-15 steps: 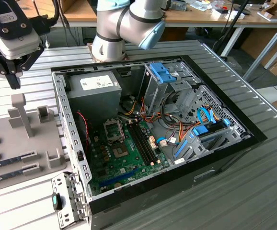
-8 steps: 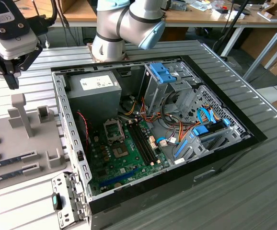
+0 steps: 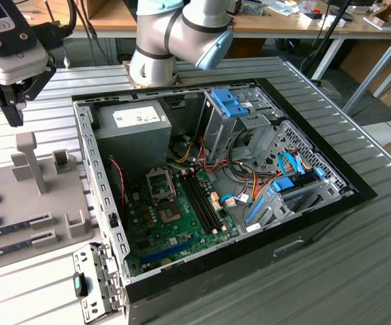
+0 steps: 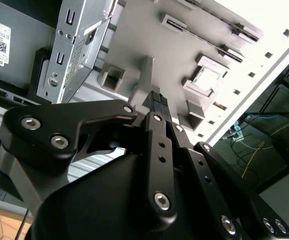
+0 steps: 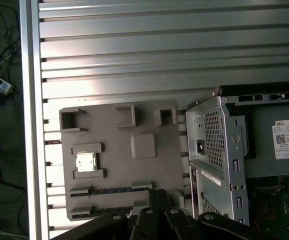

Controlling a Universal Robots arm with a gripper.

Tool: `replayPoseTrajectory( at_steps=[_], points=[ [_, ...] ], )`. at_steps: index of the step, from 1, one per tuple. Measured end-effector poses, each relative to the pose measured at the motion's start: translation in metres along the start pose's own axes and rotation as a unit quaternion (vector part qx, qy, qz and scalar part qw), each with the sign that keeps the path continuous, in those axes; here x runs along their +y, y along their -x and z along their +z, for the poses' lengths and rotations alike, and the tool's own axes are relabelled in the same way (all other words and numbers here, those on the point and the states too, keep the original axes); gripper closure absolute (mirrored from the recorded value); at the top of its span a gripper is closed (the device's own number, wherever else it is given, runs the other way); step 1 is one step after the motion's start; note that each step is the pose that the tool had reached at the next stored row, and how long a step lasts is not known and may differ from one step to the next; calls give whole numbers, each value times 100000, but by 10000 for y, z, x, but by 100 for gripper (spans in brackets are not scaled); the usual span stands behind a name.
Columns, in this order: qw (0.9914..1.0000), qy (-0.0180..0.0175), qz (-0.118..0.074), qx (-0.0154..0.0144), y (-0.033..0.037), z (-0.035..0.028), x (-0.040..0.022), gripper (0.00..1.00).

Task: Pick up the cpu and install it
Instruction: 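Reach for the cpu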

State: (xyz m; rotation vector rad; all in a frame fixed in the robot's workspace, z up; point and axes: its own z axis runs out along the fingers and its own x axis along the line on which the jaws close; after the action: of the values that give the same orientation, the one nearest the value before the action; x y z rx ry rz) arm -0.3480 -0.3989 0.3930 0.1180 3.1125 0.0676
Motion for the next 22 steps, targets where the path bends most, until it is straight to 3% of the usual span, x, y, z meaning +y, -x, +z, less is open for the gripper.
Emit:
replayPoseTrajectory(
  at_steps=[22],
  points=[
    [100000, -2, 2, 2, -60, 16, -5, 89]
  ],
)
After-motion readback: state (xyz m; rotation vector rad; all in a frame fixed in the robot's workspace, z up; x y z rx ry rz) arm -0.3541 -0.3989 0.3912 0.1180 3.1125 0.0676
